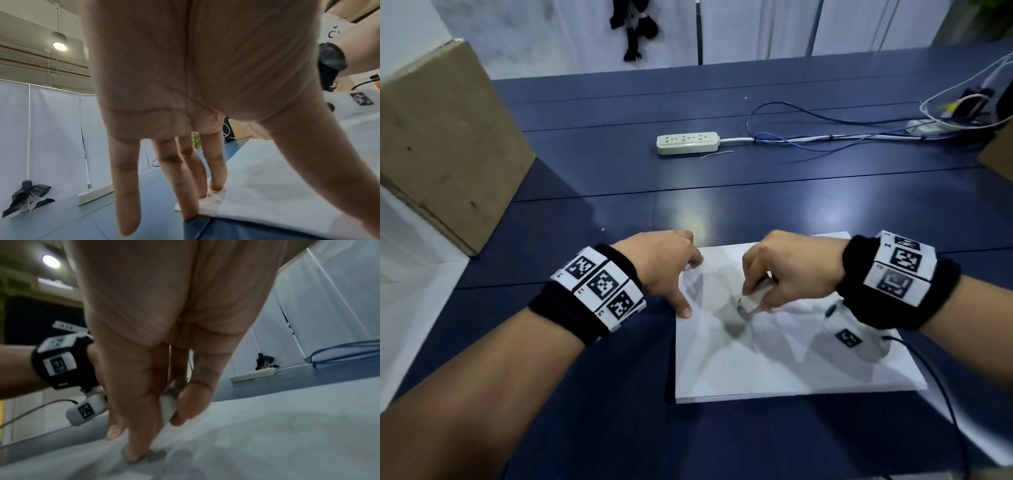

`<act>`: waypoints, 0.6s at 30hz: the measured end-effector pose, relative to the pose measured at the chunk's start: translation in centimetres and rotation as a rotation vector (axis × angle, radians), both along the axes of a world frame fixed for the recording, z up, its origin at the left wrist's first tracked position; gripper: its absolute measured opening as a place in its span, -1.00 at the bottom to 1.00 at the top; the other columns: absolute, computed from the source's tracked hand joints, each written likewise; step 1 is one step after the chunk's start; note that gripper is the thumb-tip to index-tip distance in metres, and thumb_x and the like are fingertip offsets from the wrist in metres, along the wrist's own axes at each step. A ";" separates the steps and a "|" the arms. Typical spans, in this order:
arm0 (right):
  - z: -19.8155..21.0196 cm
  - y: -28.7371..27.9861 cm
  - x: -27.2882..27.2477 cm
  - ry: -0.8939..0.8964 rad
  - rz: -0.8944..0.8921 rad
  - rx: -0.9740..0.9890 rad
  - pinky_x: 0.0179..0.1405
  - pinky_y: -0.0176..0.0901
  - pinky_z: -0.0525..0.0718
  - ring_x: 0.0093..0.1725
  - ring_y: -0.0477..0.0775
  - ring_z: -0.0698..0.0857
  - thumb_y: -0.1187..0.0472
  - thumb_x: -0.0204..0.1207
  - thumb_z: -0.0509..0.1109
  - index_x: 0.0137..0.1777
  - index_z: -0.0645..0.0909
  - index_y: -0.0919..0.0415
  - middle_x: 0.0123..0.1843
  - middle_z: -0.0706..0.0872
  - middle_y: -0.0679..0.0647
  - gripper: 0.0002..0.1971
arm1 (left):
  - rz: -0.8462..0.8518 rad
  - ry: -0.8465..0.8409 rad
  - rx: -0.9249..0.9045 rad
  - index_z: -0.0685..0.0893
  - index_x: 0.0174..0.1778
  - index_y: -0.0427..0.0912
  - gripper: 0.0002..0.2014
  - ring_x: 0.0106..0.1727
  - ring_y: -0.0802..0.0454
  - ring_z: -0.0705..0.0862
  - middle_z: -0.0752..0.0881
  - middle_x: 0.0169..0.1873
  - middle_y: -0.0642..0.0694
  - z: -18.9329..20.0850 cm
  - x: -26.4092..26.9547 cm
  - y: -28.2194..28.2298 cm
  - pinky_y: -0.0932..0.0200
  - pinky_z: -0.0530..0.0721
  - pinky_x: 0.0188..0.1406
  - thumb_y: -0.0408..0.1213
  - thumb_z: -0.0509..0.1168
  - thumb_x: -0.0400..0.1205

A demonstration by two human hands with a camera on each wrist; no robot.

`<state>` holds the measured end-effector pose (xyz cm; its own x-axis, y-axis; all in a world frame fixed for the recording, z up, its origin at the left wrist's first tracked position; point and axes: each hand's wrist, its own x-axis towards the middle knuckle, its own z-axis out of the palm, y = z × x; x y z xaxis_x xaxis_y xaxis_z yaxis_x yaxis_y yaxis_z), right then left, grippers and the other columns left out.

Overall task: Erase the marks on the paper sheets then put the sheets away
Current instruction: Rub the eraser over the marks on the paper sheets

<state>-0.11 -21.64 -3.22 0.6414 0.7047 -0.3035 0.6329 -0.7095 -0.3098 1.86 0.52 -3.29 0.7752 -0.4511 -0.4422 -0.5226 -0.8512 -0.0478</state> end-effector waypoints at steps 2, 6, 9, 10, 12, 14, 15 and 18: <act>0.1 0.3 0.7 -0.019 -0.017 -0.012 -0.14 -0.41 0.52 -0.28 -0.27 0.54 0.05 0.28 0.61 0.05 0.81 0.03 -0.08 0.74 -0.15 -0.69 | -0.003 0.000 0.002 0.60 0.28 0.06 -0.23 0.03 0.04 0.56 0.42 0.02 0.13 0.1 -0.1 -0.1 0.05 0.62 -0.11 0.29 0.59 0.18; -0.1 1.1 4.2 -0.164 -0.213 0.033 -0.12 -0.30 0.52 -0.11 -0.04 0.70 0.07 0.28 0.60 0.01 0.82 0.05 -0.08 0.80 -0.02 -0.72 | -0.008 -0.004 -0.011 0.59 0.31 0.12 -0.22 0.01 0.06 0.54 0.39 -0.02 0.16 0.2 -0.3 0.0 0.03 0.63 -0.05 0.28 0.59 0.18; -0.3 0.8 4.1 -0.181 -0.243 0.054 -0.11 -0.24 0.57 -0.07 0.06 0.72 0.04 0.30 0.57 -0.01 0.82 0.05 -0.11 0.78 -0.01 -0.74 | 0.000 -0.004 -0.012 0.60 0.31 0.12 -0.22 0.01 0.07 0.54 0.38 -0.04 0.17 0.1 -0.3 0.0 0.05 0.61 -0.09 0.28 0.59 0.18; -0.3 0.6 3.3 -0.163 -0.194 0.048 -0.09 -0.25 0.56 -0.09 0.03 0.70 0.05 0.30 0.58 0.01 0.82 0.06 -0.09 0.77 -0.02 -0.73 | 0.002 -0.004 -0.007 0.61 0.27 0.10 -0.24 0.00 0.07 0.53 0.39 -0.03 0.16 0.1 -0.2 0.0 0.05 0.61 -0.09 0.28 0.59 0.18; 0.0 0.4 1.4 -0.073 -0.085 0.017 -0.08 -0.28 0.56 -0.18 -0.10 0.62 0.07 0.30 0.60 0.03 0.81 0.03 -0.08 0.73 -0.11 -0.72 | 0.003 -0.003 0.000 0.62 0.24 0.08 -0.25 0.04 0.05 0.56 0.43 0.01 0.14 0.1 -0.1 -0.1 0.01 0.65 -0.05 0.29 0.59 0.17; 0.0 0.3 0.3 -0.003 -0.054 -0.010 -0.11 -0.32 0.58 -0.22 -0.19 0.59 0.04 0.27 0.61 0.03 0.81 -0.01 -0.12 0.72 -0.17 -0.70 | 0.003 -0.002 -0.001 0.61 0.27 0.08 -0.20 0.08 0.02 0.59 0.47 0.06 0.13 0.1 0.0 -0.1 -0.05 0.68 0.00 0.31 0.59 0.14; 0.0 0.4 0.5 -0.009 -0.066 -0.010 -0.11 -0.29 0.61 -0.22 -0.18 0.62 0.02 0.24 0.62 0.02 0.81 -0.02 -0.13 0.75 -0.16 -0.69 | 0.000 -0.003 0.001 0.61 0.28 0.08 -0.19 0.08 0.02 0.59 0.48 0.07 0.12 0.1 0.0 -0.2 -0.06 0.68 0.01 0.31 0.59 0.14; 0.0 0.8 2.7 -0.092 -0.200 0.022 -0.12 -0.23 0.64 -0.13 -0.04 0.70 0.05 0.21 0.63 -0.02 0.81 -0.01 -0.13 0.78 -0.06 -0.70 | -0.005 0.001 0.004 0.62 0.29 0.11 -0.21 0.05 0.04 0.57 0.46 0.03 0.14 0.3 -0.1 -0.2 -0.05 0.67 0.03 0.32 0.58 0.14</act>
<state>2.61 -20.80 -3.25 0.7934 0.5664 -0.2228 0.5065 -0.8174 -0.2744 1.76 0.33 -3.03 0.7722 -0.4535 -0.4450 -0.5272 -0.8482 -0.0504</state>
